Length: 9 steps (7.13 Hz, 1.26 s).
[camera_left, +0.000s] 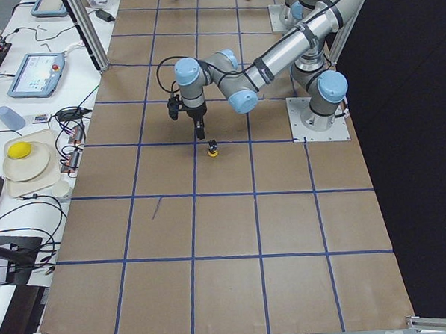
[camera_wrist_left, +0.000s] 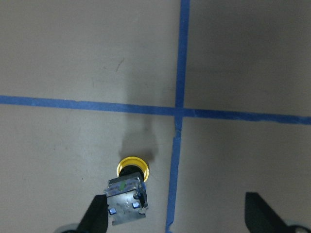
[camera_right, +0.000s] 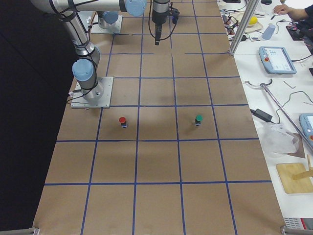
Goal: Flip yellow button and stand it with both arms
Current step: 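Lower the left gripper onto the lying yellow button and close on it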
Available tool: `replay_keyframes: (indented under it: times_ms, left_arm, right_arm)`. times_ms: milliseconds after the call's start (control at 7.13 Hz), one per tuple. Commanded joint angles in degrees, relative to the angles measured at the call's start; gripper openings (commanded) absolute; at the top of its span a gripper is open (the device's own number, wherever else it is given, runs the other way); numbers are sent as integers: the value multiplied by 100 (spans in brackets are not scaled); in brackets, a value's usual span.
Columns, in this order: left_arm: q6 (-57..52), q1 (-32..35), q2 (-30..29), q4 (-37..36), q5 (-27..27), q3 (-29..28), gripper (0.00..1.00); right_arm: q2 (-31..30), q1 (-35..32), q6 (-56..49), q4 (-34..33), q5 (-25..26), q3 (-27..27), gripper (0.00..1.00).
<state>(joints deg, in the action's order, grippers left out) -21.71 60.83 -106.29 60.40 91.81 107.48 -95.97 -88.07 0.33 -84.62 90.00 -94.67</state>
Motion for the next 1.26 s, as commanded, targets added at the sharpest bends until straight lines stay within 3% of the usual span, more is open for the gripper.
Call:
replay_keyframes:
  times_ms: [0, 140, 421, 701, 1121]
  left_arm:
    - [35, -185, -129, -126, 39, 219, 99]
    - [44, -186, -59, -169, 39, 325, 99]
    - [44, -186, 73, -99, 309, 352, 86]
    - [71, -194, 91, 32, 346, 353, 64]
    - [115, -168, 100, 68, 259, 353, 43]
  right_arm:
    - [0, 0, -15, 16, 0, 1, 100]
    - [-9, 0, -24, -2, 0, 1, 100]
    - [-35, 0, -33, 16, 0, 1, 100]
    - [-44, 0, -33, 16, 0, -8, 100]
    - [-44, 0, -33, 33, 0, -8, 100]
